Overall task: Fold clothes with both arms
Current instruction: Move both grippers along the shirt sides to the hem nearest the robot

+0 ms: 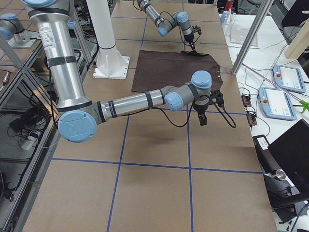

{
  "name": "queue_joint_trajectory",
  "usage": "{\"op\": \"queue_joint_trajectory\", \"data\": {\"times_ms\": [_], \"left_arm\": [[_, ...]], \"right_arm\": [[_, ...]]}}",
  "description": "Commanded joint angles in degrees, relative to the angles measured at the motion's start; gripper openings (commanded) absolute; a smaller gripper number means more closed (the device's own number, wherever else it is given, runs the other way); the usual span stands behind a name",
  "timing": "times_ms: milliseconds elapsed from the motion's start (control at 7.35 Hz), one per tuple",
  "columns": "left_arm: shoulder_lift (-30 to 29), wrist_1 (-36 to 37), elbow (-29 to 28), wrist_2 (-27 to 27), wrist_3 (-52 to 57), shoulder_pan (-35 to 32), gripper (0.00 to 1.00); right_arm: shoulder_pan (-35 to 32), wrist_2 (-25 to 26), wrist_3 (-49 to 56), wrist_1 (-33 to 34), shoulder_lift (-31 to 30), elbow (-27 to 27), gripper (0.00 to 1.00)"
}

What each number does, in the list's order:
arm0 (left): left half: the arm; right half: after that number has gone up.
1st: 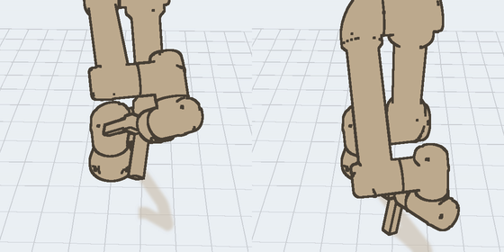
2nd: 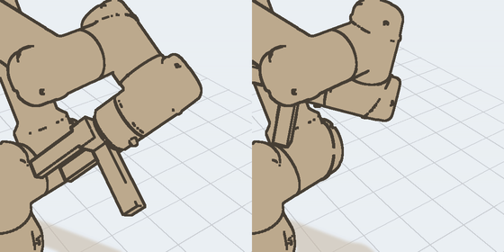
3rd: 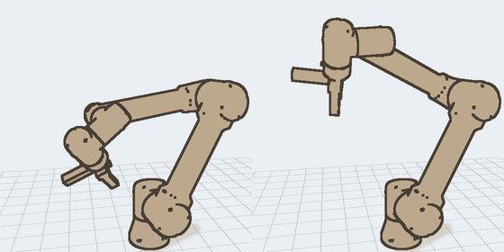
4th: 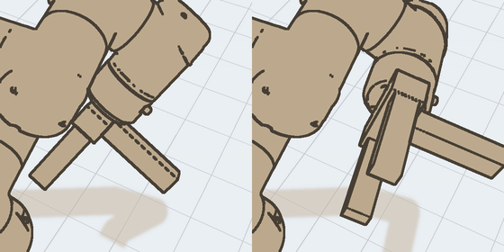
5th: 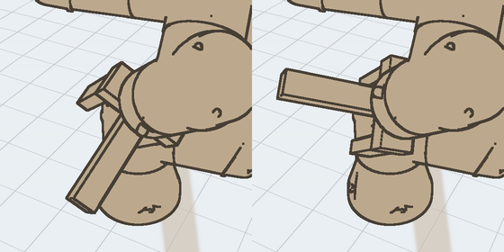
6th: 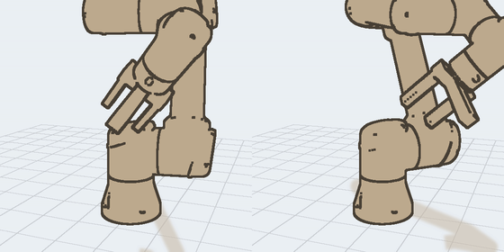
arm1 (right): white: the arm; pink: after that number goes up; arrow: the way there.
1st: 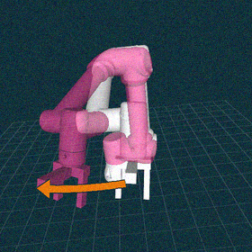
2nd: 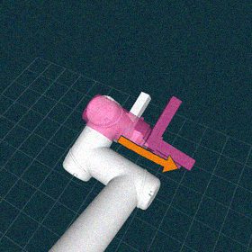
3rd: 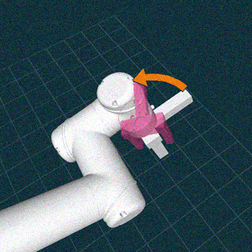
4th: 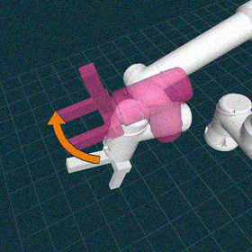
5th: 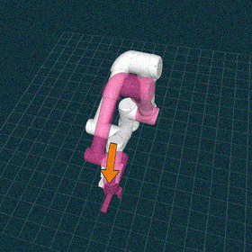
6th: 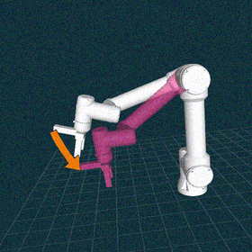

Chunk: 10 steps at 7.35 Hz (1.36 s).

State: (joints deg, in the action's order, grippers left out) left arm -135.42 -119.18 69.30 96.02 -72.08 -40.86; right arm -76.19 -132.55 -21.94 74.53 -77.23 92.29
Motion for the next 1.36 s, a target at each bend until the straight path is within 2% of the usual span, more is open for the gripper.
{"op": "queue_joint_trajectory", "data": {"times_ms": [0, 136, 408, 816, 1088, 1224], "left_arm": [[-2.5, 0.6, -2.8, 0.1, 0.3, 0.3, 0.52], [-3.3, 2.1, -3.1, 0.1, 4.0, 0.3, 1.0], [-0.5, 3.9, 4.0, 0.7, 7.2, 0.3, 1.0], [10.8, 5.2, 22.6, 3.2, 7.4, 1.1, 1.0], [18.6, 4.9, 33.9, 3.2, 6.9, 7.9, 1.0], [21.4, 4.8, 37.2, 2.6, 4.4, 11.2, 1.0]], "right_arm": [[0.2, 0.0, -0.6, 0.0, 0.5, 0.1, 1.0], [0.8, 0.0, -1.9, -0.1, 0.8, 0.3, 1.0], [6.1, 0.8, -13.4, -0.2, 0.9, 5.6, 1.0], [23.2, 13.0, -39.3, 0.0, -2.5, 20.3, 1.0], [41.0, 28.4, -58.1, 0.0, -6.5, 30.4, 1.0], [48.8, 35.5, -63.1, 0.0, -7.4, 31.6, 1.0]]}}
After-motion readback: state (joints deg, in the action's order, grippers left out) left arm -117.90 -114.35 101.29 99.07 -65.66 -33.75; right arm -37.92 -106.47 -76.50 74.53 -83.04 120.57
